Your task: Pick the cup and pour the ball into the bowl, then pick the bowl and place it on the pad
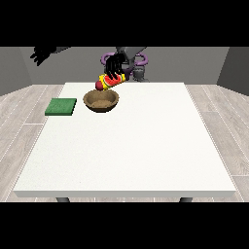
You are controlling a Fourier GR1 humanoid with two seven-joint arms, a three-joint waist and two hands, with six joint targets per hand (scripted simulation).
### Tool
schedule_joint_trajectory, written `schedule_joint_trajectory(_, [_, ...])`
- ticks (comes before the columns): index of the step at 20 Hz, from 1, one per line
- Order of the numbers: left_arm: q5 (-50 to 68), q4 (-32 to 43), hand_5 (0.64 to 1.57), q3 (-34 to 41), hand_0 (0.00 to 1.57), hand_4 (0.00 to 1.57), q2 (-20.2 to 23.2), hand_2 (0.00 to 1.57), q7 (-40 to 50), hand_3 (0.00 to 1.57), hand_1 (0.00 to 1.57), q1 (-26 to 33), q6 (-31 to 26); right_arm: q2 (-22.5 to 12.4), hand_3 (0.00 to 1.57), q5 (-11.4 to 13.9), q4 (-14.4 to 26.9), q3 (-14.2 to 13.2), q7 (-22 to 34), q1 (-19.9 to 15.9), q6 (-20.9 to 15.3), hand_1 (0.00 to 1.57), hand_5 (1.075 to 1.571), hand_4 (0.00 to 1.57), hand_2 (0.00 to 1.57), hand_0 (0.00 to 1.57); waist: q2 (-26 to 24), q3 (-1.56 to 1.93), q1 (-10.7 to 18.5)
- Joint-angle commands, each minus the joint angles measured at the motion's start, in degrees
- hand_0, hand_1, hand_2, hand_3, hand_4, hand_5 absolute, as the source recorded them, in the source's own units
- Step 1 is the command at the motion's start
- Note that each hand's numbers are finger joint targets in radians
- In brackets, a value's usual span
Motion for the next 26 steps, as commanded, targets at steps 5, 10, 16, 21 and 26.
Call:
schedule_joint_trajectory(5, [-3.83,-5.85,1.570,-5.35,0.17,1.13,0.43,1.19,-1.43,1.57,0.17,2.85,-10.77,1.36,0.27,1.18,-0.80,1.71,1.14,0.57,-1.56,0.00,1.548,0.69,0.00,0.00,-1.85,-0.08,-0.04])
schedule_joint_trajectory(10, [-1.40,-12.70,1.567,0.00,0.00,1.04,2.88,1.15,-0.26,1.49,0.00,1.62,-8.27,2.49,0.11,3.01,-0.01,1.58,-0.66,-0.60,-5.41,0.00,1.551,0.74,0.00,0.00,-0.21,-0.10,4.04])
schedule_joint_trajectory(16, [18.50,-23.15,1.556,17.44,0.95,1.30,9.49,1.37,-10.77,1.08,0.95,9.60,3.48,1.34,0.11,2.45,0.37,-0.70,-0.74,3.65,-5.96,0.00,1.551,0.74,0.00,0.00,-3.54,-0.49,10.14])
schedule_joint_trajectory(21, [38.79,-31.32,1.561,34.19,0.00,1.16,8.03,0.00,-16.84,0.00,0.00,9.28,4.67,3.53,0.00,3.06,-0.24,-0.17,-0.70,2.43,-8.94,0.00,1.556,0.79,0.00,0.00,-1.87,-1.00,12.92])
schedule_joint_trajectory(26, [58.55,-36.69,1.570,46.96,0.00,1.06,10.17,0.00,-22.24,0.00,0.00,10.26,-6.35,6.69,0.00,4.83,1.29,0.37,-2.91,5.34,-11.72,0.00,1.558,0.78,0.00,0.00,-0.28,-0.54,17.23])
